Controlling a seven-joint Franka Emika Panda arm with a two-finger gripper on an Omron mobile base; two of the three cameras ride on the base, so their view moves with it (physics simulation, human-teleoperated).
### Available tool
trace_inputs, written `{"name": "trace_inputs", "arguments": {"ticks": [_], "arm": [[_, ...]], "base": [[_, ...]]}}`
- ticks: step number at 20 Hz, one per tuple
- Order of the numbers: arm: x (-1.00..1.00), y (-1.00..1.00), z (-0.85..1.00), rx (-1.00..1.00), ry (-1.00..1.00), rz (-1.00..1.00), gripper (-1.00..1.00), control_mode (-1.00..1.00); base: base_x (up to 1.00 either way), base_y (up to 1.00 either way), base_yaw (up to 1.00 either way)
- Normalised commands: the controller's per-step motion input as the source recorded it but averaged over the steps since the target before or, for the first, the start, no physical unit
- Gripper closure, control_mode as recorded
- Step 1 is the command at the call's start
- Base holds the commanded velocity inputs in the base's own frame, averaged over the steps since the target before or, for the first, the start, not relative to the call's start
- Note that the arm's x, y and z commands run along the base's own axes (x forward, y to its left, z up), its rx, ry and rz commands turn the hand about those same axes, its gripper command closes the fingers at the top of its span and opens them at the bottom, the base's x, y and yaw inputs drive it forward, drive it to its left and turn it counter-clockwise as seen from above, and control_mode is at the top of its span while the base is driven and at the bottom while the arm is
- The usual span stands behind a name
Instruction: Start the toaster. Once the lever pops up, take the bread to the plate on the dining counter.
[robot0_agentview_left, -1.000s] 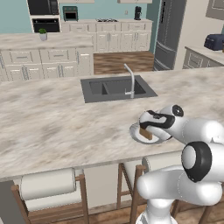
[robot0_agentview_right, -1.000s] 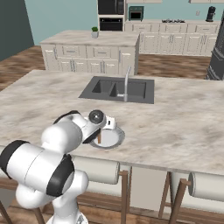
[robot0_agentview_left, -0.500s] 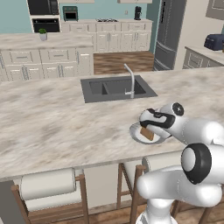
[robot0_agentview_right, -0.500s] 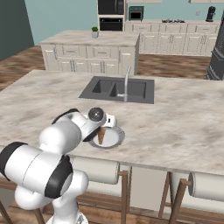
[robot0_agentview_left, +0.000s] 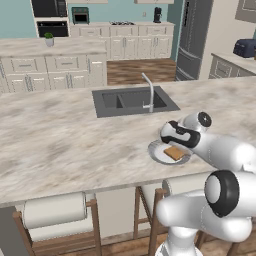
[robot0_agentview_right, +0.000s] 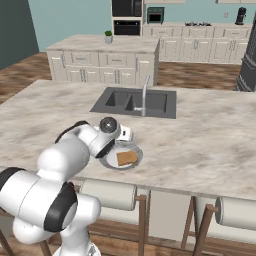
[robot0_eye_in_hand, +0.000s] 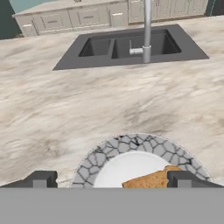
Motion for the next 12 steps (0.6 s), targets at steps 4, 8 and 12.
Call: {"name": "trace_inputs", "arguments": {"ticks": [4, 8, 12], "arm": [[-0.02, -0.04, 0.50, 0.00, 0.12, -0.09, -1.00, -1.00], [-0.14, -0.05, 0.49, 0.00, 0.13, -0.11, -1.00, -1.00], [-0.16, 0.00, 0.59, 0.00, 0.19, -0.08, -1.00, -1.00]], "base": [[0.00, 0.00, 0.00], [0.00, 0.00, 0.00], [0.00, 0.00, 0.00]]}}
